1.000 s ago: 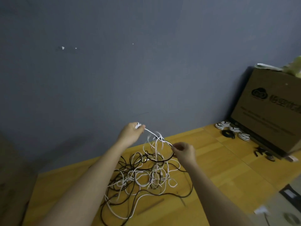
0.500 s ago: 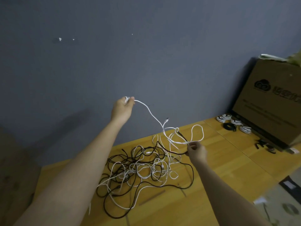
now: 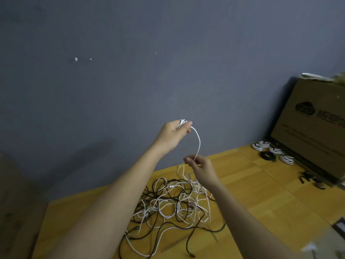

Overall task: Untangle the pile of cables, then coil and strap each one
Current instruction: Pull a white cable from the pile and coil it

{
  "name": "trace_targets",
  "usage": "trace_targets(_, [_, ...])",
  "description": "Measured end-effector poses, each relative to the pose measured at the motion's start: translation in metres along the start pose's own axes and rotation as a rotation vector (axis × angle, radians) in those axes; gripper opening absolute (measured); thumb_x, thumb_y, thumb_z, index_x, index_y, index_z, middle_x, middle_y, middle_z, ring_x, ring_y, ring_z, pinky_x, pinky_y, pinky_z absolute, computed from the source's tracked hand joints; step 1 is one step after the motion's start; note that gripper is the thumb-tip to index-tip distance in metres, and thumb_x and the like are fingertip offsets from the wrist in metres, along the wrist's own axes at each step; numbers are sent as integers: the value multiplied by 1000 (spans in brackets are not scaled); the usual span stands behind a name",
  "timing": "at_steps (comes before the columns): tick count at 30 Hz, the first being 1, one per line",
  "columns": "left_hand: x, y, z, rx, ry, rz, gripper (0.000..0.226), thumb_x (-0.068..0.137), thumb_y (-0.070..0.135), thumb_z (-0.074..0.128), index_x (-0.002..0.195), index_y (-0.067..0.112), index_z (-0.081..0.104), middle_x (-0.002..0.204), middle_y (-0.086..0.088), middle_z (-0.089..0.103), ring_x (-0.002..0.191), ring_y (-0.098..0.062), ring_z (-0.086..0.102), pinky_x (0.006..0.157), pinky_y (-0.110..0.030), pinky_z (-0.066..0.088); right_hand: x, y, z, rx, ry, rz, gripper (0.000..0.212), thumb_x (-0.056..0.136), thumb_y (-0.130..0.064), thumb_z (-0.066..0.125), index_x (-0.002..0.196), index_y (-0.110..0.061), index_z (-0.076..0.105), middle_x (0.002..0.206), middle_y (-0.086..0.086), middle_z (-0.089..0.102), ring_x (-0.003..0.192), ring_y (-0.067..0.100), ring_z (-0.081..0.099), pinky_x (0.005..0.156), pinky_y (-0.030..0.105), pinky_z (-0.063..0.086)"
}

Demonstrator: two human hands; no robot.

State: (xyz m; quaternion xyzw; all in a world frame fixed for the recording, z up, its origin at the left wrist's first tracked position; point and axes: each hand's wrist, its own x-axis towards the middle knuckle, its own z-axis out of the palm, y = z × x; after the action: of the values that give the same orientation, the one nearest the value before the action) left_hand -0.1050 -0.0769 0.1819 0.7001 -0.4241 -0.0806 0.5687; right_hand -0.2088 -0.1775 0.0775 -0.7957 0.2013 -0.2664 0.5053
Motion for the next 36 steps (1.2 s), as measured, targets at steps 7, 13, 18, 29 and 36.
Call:
trace_targets(7, [-8, -14, -19, -57, -34, -148, 41, 97, 46, 44, 67, 19, 49, 41, 11, 36, 41, -5, 31, 51, -26, 29, 14, -13, -20, 213, 284, 13, 22, 99, -17, 49, 89, -16, 68, 72, -1, 67, 65, -1, 63, 61, 11, 48])
trace_targets(13, [-31, -11, -26, -322, -367, -202, 44, 87, 55, 39, 66, 17, 44, 40, 10, 26, 37, -8, 21, 42, -19, 25, 37, -27, -31, 39, 390, -54, 23, 99, -28, 51, 86, -20, 69, 65, 7, 55, 58, 14, 48, 54, 27, 40])
trace_targets(18, [-29, -8, -18, -670, -217, -176, 39, 98, 42, 34, 73, 14, 45, 43, 8, 34, 34, -5, 27, 43, -18, 30, 17, 0, -3, -549, -115, -83, 27, 95, -39, 54, 111, -24, 70, 88, 1, 70, 77, 18, 58, 71, 32, 45])
trace_targets(29, [-37, -73, 18, 706, -118, -17, 28, 100, 37, 40, 102, 10, 33, 102, -22, 65, 95, -40, 61, 64, -36, 34, -31, 7, 32, -186, -176, -322, 18, 87, -4, 59, 96, -18, 65, 83, -2, 66, 77, 17, 60, 71, 31, 47])
trace_targets(36, [-39, -78, 15, 697, -457, -141, 33, 100, 42, 38, 93, 10, 44, 102, -15, 55, 100, -31, 55, 75, -35, 37, -29, 18, 10, -205, 40, -218, 20, 79, -9, 75, 92, -18, 64, 83, -4, 61, 78, 7, 58, 71, 20, 46])
